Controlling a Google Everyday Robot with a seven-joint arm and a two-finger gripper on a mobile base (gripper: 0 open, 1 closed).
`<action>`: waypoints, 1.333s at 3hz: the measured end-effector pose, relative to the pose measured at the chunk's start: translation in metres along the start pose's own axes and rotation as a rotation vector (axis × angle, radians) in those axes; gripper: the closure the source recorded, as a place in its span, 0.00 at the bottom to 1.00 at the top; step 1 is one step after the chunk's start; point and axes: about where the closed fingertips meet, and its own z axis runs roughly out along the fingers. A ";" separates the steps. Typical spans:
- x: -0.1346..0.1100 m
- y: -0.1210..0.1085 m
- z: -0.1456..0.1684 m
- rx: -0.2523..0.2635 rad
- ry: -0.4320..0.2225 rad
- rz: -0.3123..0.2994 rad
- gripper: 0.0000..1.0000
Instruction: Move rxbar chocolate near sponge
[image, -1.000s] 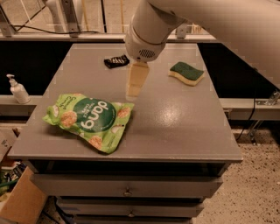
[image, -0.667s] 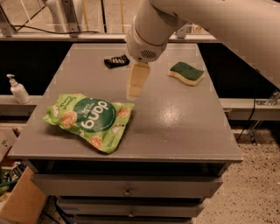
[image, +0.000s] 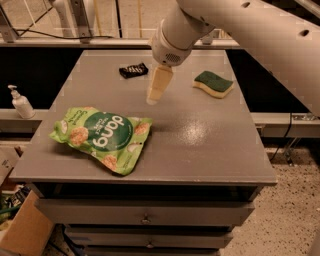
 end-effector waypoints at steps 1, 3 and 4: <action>0.008 -0.027 0.026 -0.004 -0.027 0.025 0.00; 0.025 -0.075 0.068 0.017 -0.068 0.131 0.00; 0.034 -0.092 0.080 0.056 -0.072 0.206 0.00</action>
Offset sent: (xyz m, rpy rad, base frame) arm 0.1142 0.0053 -0.0364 0.1243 0.0442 -0.0786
